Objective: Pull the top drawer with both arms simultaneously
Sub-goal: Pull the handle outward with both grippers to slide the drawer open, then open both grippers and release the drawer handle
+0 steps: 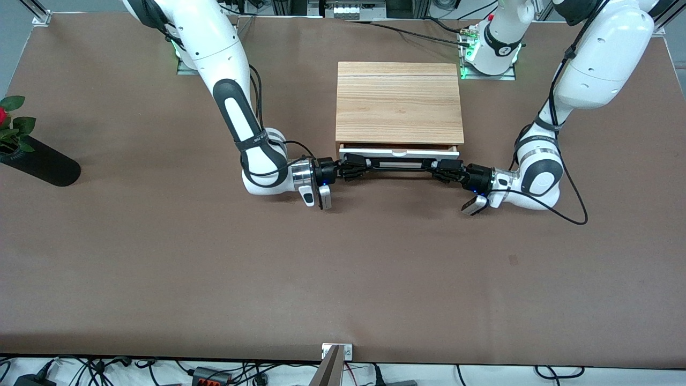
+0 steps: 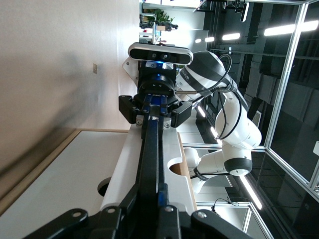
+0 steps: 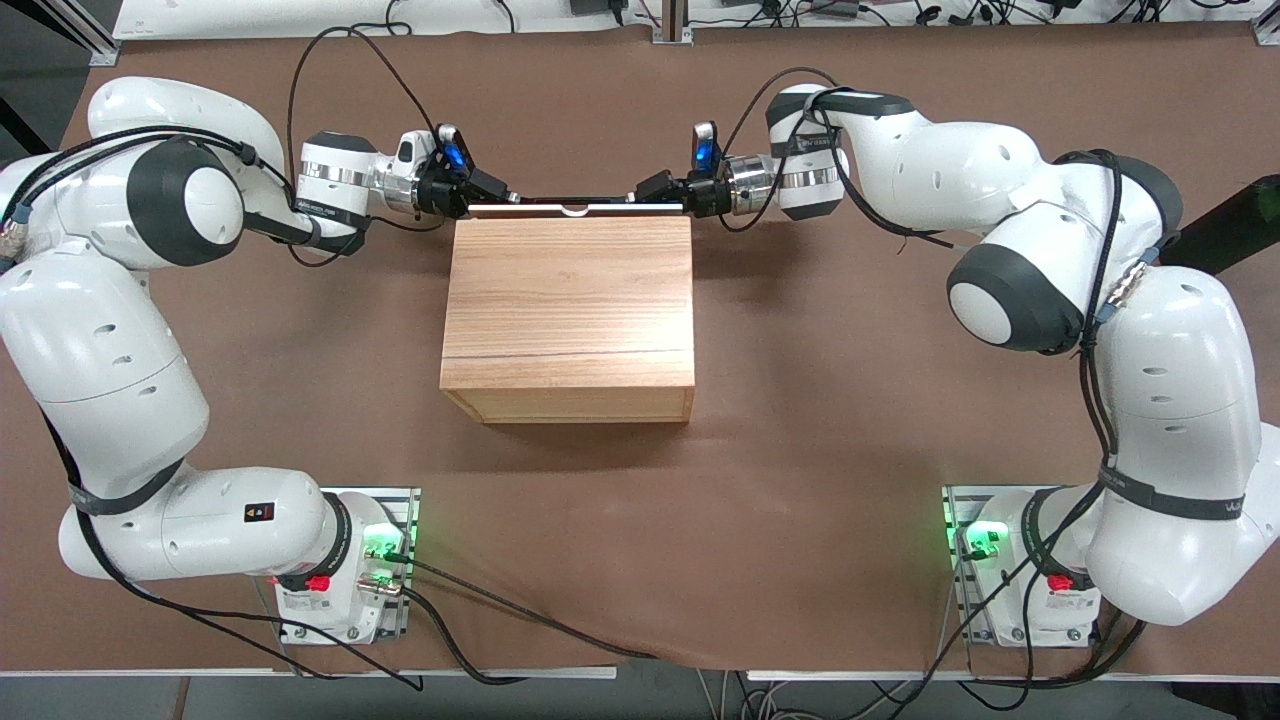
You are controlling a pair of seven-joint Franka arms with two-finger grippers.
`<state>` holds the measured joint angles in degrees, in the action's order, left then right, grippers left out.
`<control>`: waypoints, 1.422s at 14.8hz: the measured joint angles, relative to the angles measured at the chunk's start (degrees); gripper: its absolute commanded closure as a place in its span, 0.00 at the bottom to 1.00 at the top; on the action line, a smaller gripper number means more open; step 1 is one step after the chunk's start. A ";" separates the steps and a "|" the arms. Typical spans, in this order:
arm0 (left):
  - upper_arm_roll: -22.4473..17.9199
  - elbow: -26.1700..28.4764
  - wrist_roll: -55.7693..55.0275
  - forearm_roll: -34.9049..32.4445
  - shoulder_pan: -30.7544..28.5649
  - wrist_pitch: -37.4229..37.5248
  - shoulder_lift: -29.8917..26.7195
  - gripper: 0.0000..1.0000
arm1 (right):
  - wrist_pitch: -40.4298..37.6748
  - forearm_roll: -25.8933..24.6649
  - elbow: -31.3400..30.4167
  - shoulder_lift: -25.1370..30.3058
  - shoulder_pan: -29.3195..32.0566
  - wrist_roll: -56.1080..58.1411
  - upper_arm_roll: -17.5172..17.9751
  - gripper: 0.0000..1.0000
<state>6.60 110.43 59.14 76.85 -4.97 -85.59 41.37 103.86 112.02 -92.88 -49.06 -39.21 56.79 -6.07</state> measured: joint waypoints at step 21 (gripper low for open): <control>0.32 -13.75 -10.88 0.14 -0.36 0.28 6.01 0.00 | 3.78 0.04 10.84 -5.47 3.84 -7.69 -0.71 0.19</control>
<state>6.92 96.68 48.26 76.99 -5.33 -85.31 47.38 107.64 112.05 -82.04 -54.53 -35.37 49.09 -6.78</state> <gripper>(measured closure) 0.009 0.198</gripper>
